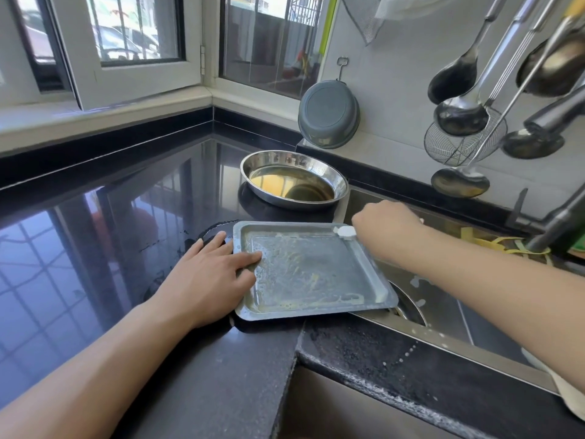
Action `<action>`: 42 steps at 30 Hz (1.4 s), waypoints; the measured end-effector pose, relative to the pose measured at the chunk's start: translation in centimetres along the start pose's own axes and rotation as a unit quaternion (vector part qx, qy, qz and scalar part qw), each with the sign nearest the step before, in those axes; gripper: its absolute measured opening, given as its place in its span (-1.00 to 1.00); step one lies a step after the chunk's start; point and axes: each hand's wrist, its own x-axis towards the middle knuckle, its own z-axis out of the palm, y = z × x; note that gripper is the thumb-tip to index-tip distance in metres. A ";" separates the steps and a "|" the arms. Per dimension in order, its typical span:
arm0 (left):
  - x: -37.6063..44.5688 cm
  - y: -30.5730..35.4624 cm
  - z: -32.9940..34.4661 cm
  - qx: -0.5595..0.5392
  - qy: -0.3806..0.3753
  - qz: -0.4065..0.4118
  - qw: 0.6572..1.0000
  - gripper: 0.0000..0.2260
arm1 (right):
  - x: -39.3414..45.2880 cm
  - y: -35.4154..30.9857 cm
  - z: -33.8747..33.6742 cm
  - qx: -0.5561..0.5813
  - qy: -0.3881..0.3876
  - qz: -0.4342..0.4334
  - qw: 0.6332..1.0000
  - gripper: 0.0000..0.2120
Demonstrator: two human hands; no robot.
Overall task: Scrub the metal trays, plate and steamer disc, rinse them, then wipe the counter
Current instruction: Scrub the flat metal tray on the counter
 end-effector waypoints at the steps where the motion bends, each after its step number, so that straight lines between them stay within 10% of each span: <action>1: 0.0 0.0 0.1 0.008 0.002 -0.002 1.000 -0.49 | -0.1 -0.3 0.2 -0.003 -0.001 -0.006 1.000 -0.77; 10: 0.1 0.0 0.5 0.037 0.033 -0.010 0.999 -0.35 | -7.6 -1.1 -1.5 -0.021 -0.175 -0.091 0.980 -0.93; 13: 0.2 -0.1 0.7 0.035 0.032 -0.007 0.999 -0.35 | -9.2 -0.7 -1.5 -0.019 -0.217 -0.109 0.970 -0.71; 25: 0.5 -0.4 0.5 0.013 0.022 0.009 1.000 -0.41 | -2.6 0.3 3.2 0.162 -0.070 0.025 0.984 -0.81; 36: 0.4 -0.2 0.5 0.023 0.045 0.008 0.999 -0.35 | -7.7 4.6 3.5 0.143 -0.213 -0.125 0.959 -0.58; 42: 0.4 -0.3 0.6 0.029 0.036 0.011 0.999 -0.26 | -5.2 5.3 3.6 0.190 -0.161 -0.088 0.965 -0.57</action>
